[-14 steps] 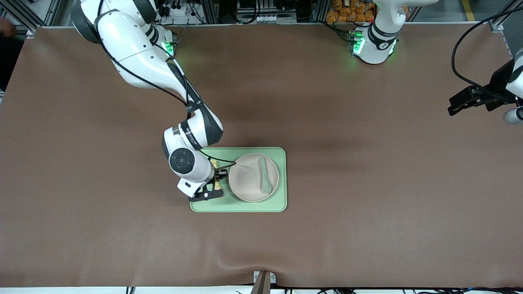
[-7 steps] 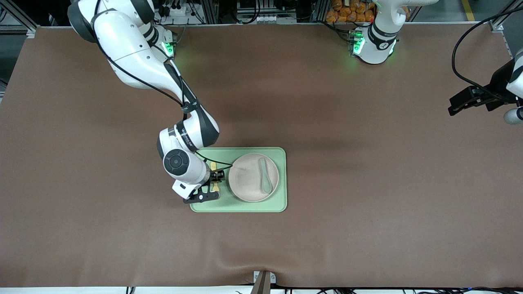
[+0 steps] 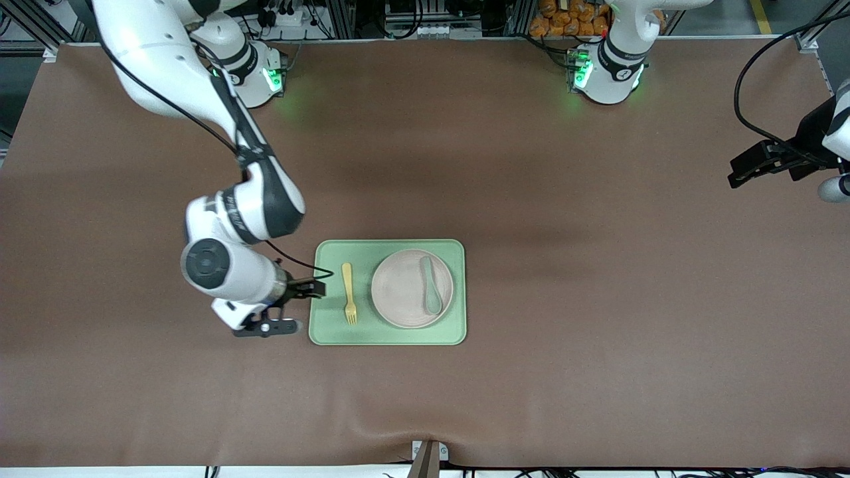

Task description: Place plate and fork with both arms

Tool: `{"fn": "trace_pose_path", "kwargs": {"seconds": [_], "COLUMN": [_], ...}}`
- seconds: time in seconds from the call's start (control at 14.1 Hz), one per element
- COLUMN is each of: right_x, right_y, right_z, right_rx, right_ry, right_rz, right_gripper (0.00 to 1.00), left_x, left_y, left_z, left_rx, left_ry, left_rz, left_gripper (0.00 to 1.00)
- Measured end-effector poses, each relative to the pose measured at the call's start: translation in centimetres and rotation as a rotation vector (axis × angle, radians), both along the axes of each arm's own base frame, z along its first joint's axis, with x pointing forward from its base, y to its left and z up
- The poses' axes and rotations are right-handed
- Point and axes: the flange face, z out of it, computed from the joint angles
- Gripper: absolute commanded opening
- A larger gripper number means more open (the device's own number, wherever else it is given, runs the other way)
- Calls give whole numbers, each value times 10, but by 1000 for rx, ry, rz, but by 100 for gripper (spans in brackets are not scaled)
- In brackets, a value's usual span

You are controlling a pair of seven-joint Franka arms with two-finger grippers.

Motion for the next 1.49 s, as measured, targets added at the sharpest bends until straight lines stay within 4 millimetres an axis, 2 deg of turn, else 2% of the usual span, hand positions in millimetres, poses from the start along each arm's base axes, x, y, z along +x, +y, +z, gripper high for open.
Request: {"fn": "trace_pose_path", "kwargs": {"seconds": [0.21,0.43,0.71,0.99,1.13,1.28,1.49], "right_x": [-2,-11,-30,-71,-91,-111,-137], "right_y": [-52,-86,-115,-138,-150,-155,-154], "right_z": [51,99,174,267,305,329,334], "right_rx": [19,60,64,44,35,25,9], "right_ry": [48,74,86,25,-23,-53,-78], "right_rz": [-56,-79,-67,-79,-99,-109,-116], "right_gripper": [100,100,100,100,100,100,100], "left_x": [0,0,-4,-10,-11,-11,-11], "left_y": [0,0,0,-1,-1,-2,-11], "left_z": [-1,-1,7,15,15,15,15], "left_rx": [0,0,0,-1,-1,-1,-1], "left_ry": [1,2,-12,-23,-22,-22,-21], "left_rz": [0,0,0,-2,-3,-4,-21], "left_gripper": [100,100,100,100,100,100,100]}}
